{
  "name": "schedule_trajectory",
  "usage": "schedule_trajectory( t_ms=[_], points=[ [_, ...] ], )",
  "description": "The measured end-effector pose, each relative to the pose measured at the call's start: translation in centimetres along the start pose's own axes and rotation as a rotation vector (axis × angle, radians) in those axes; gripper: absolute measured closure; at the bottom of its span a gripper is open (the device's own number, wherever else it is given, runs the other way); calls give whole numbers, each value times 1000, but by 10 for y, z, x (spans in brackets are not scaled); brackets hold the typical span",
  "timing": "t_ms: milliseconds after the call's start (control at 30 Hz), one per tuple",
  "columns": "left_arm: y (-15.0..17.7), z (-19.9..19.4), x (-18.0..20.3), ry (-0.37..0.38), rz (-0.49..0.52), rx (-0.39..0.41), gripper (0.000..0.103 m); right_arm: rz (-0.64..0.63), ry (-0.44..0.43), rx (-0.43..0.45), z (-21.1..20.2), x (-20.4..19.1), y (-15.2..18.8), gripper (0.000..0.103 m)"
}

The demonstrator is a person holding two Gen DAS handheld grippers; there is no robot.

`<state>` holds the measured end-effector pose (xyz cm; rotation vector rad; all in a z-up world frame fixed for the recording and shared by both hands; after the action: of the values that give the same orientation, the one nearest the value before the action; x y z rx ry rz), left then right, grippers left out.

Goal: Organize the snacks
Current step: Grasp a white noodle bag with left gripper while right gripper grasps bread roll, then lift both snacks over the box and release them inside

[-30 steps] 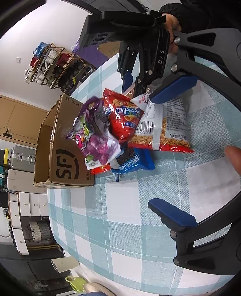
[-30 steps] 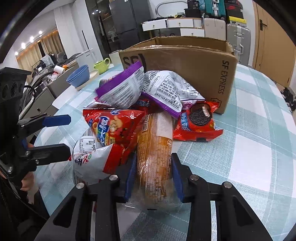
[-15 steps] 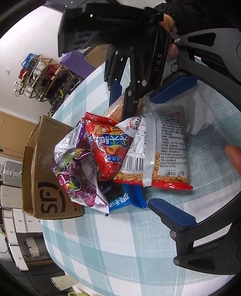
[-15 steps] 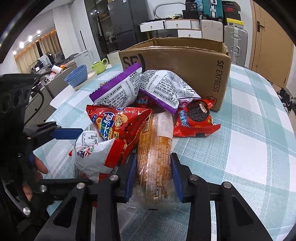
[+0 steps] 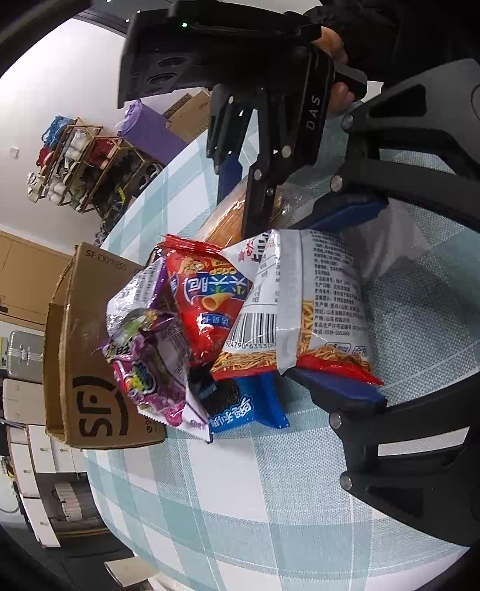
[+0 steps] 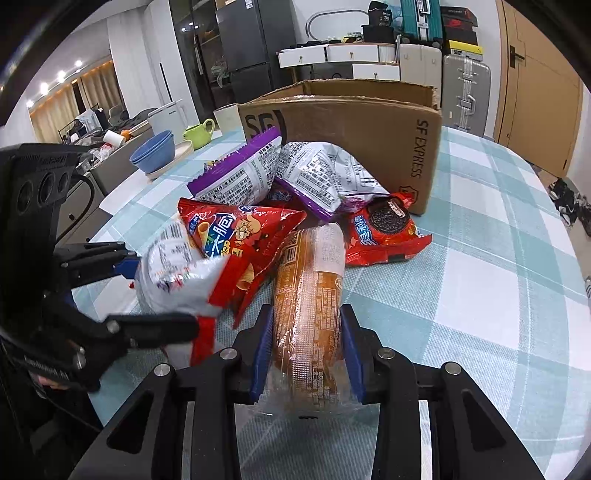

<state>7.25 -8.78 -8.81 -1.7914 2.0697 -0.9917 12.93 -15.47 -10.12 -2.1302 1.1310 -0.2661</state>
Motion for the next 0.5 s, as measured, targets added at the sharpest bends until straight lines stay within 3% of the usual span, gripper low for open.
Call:
schedule_trajectory(
  t_ms=[500],
  points=[
    [-14,-51,-25,-34,-51,126,40,15,-2,129,-47,-2,-4,68]
  ],
)
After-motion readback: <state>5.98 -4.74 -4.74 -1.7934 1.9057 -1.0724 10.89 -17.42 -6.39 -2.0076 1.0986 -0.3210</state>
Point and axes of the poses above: each gripper's, at about its wrist camera, not at the fingertips, and z roughly the way its jaws point, x to its right, y to its underside, the point moved 5 cm from there along z, roughly the way its jaws point
